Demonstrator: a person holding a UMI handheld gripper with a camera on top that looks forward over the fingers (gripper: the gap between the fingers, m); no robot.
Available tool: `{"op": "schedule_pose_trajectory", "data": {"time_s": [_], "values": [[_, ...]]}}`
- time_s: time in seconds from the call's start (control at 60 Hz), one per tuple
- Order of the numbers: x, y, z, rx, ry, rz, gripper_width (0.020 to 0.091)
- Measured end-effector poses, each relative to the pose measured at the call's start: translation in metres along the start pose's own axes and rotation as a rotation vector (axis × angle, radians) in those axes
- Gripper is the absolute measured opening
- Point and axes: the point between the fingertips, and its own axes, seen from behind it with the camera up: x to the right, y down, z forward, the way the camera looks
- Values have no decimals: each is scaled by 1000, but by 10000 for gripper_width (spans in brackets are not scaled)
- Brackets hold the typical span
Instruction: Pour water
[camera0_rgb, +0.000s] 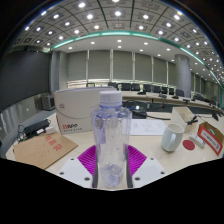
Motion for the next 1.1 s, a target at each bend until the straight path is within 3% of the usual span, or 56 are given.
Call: {"op": "schedule_pose_trajectory", "data": {"time_s": [0.15, 0.35, 0.55, 0.7, 0.867, 1.1], "values": [[-5, -1, 0, -17, -17, -11, 304], [0, -43, 3, 25, -56, 158, 304], [30, -113, 26, 73, -182, 692, 304], [61, -144, 53, 67, -319, 1220, 302], [95, -144, 79, 42, -397, 1691, 302], [119, -131, 86, 8, -458, 1969, 302]]}}
